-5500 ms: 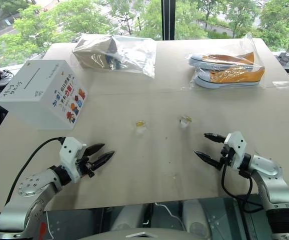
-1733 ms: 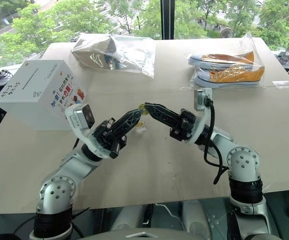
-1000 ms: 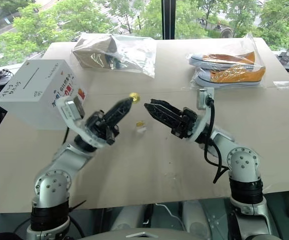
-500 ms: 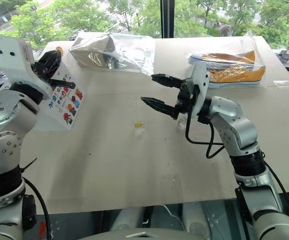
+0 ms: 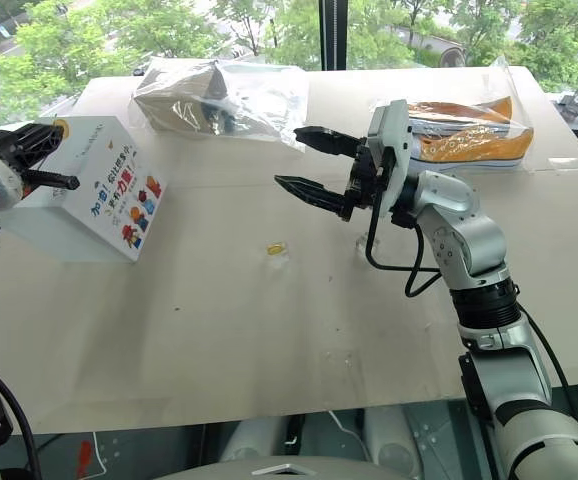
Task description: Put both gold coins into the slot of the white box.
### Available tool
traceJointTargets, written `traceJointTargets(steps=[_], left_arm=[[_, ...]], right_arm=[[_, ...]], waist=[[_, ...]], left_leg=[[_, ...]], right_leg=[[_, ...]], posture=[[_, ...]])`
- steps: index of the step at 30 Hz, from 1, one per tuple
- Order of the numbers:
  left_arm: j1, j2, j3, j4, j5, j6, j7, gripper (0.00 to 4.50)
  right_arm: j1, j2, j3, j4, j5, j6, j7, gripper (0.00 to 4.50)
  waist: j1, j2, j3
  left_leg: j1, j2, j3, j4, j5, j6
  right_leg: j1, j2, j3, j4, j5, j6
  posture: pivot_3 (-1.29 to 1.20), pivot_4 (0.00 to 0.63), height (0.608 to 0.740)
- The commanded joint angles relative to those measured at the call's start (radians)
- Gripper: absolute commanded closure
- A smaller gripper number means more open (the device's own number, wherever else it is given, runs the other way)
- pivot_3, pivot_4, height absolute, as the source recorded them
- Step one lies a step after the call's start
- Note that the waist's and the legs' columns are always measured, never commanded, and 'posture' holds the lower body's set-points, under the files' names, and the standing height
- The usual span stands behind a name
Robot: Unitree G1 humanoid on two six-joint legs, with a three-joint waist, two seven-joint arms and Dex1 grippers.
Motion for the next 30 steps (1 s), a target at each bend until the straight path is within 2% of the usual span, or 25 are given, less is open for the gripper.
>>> traceJointTargets(steps=[1, 10, 21, 30], left_arm=[[0.015, 0.061, 0.028, 0.01, 0.068, -0.028, -0.023, 4.5], [0.056, 0.069, 0.07, 0.044, 0.138, -0.049, -0.082, 4.5], [0.125, 0.076, 0.126, 0.117, 0.195, -0.121, -0.178, 4.5], [0.14, 0.046, 0.091, 0.183, 0.218, -0.199, -0.218, 4.5]], right_arm=[[0.018, -0.018, -0.046, -0.061, 0.096, 0.119, 0.005, 0.77], [0.036, -0.041, -0.048, -0.103, 0.103, 0.186, 0.009, 0.77], [-0.008, -0.011, -0.065, -0.043, 0.034, 0.105, -0.028, 0.77], [-0.005, 0.006, -0.075, -0.041, 0.016, 0.09, -0.049, 0.77]], waist=[[0.001, 0.0, 0.0], [-0.001, 0.0, 0.0], [0.0, 0.0, 0.0], [0.0, 0.0, 0.0]], left_leg=[[0.0, 0.0, 0.0, 0.0, 0.0, 0.0], [0.0, 0.0, 0.0, 0.0, 0.0, 0.0], [0.0, 0.0, 0.0, 0.0, 0.0, 0.0], [0.0, 0.0, 0.001, 0.0, 0.0, 0.0]], right_leg=[[0.0, 0.0, 0.0, 0.0, 0.0, 0.0], [0.0, -0.002, 0.0, 0.001, 0.0, 0.0], [0.0, -0.002, 0.0, 0.001, 0.0, 0.0], [0.0, -0.003, 0.0, 0.001, 0.0, 0.0]], posture=[[0.0, 0.15, 0.74], [0.0, 0.15, 0.74], [0.0, 0.15, 0.74], [0.0, 0.15, 0.74]])
